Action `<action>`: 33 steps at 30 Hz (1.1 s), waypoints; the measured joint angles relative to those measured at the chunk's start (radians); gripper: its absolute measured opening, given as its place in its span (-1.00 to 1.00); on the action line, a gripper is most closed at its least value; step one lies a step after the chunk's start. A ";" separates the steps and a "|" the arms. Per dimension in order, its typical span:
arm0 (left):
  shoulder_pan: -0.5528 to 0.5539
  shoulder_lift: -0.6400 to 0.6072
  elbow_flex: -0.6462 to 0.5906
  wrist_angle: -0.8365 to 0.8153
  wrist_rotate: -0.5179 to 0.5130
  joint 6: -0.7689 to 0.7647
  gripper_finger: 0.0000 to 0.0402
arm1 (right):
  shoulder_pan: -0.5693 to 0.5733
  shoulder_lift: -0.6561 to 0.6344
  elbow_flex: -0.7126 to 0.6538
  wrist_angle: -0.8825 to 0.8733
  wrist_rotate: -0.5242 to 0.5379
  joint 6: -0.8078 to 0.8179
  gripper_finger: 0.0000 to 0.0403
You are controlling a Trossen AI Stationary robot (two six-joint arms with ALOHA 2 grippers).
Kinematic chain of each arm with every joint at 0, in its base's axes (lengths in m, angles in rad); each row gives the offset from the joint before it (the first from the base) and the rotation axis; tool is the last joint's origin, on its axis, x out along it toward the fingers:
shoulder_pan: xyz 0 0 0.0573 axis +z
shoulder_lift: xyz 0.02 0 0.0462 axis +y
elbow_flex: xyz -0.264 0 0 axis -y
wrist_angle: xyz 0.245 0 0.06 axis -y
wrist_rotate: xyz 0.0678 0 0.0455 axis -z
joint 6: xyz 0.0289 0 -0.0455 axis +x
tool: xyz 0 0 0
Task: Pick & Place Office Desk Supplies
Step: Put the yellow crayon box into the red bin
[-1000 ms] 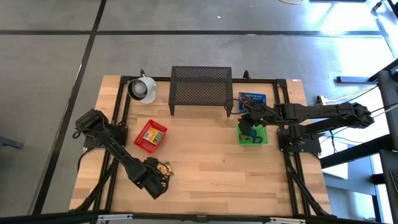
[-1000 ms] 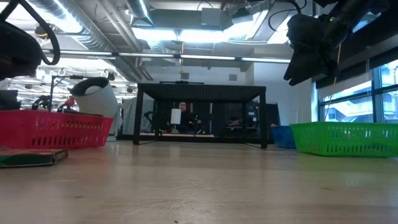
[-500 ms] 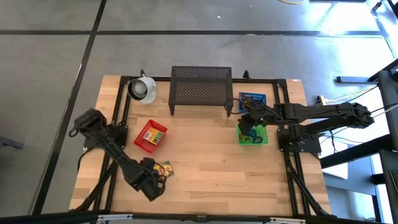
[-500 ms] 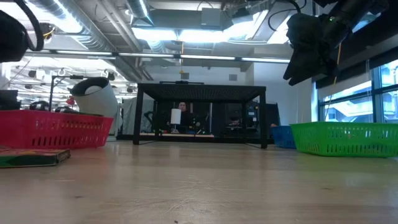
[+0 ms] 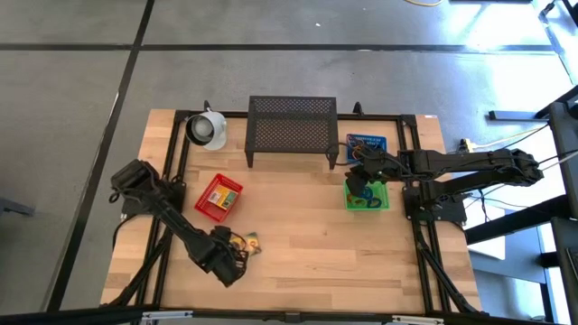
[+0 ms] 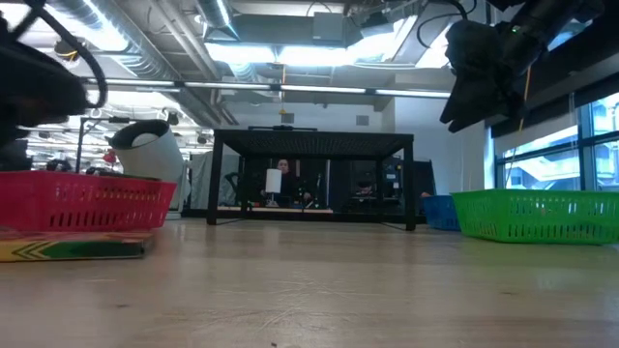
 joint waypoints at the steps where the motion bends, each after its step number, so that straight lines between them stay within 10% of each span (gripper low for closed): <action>1: 0.005 0.000 0.000 0.000 -0.008 0.007 -0.36 | 0.000 0.000 0.000 0.004 0.000 0.000 -0.32; 21: 0.029 0.006 0.000 -0.028 -0.076 0.068 -0.98 | 0.008 0.001 0.000 0.091 -0.080 0.042 -0.32; 33: 0.079 0.008 -0.001 0.061 -0.170 0.137 -1.00 | 0.265 0.097 0.000 0.370 -0.113 0.023 -0.32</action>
